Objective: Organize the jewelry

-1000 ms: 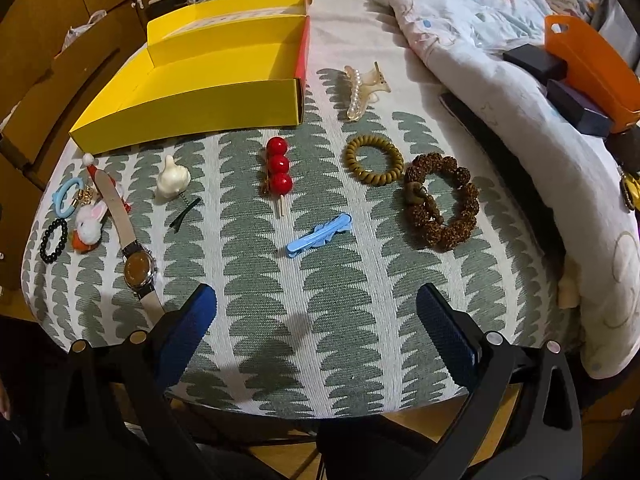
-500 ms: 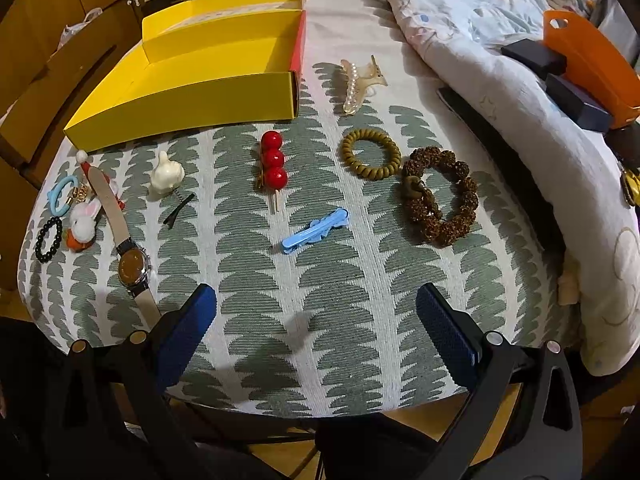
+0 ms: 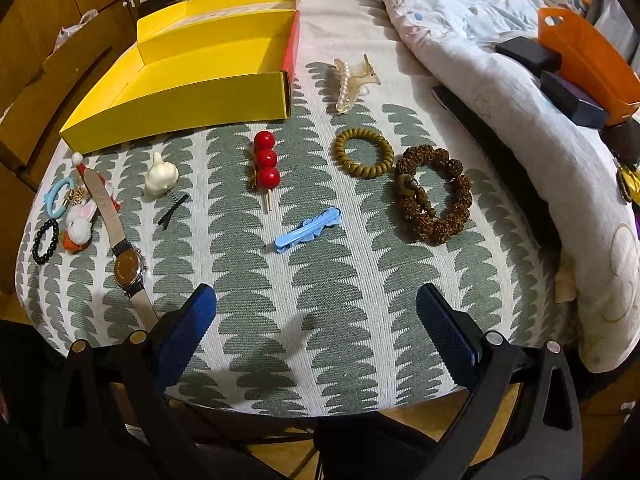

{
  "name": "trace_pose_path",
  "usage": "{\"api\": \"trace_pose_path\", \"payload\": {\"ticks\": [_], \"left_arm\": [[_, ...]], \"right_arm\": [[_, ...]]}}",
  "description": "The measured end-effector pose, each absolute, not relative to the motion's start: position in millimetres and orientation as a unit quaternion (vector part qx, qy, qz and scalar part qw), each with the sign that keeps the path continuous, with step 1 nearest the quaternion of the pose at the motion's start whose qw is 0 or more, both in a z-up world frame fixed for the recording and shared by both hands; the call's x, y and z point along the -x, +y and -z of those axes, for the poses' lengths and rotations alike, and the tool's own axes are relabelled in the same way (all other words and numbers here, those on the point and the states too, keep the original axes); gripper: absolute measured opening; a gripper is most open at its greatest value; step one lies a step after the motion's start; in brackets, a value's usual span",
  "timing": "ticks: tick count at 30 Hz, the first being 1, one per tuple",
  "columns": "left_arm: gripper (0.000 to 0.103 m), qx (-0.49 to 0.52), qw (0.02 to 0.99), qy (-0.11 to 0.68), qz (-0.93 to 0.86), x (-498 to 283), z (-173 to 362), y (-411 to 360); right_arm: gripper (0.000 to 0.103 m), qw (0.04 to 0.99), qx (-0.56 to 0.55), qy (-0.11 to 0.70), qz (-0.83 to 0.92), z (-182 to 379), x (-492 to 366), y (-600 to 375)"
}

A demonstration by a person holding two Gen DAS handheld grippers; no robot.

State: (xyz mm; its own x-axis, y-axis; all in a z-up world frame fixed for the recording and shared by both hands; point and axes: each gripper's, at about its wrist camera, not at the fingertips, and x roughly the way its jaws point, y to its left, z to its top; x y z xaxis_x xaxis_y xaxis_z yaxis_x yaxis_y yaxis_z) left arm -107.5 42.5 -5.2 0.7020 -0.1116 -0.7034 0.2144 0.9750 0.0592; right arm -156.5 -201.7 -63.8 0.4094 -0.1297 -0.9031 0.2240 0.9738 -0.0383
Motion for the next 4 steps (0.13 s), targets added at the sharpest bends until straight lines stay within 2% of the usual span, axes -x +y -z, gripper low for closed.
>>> {"api": "trace_pose_path", "payload": {"ticks": [4], "left_arm": [[0.097, -0.066, 0.920, 0.376, 0.089, 107.9, 4.9, 42.9]], "right_arm": [[0.100, 0.838, -0.045, 0.532, 0.107, 63.5, 156.8, -202.9]]}}
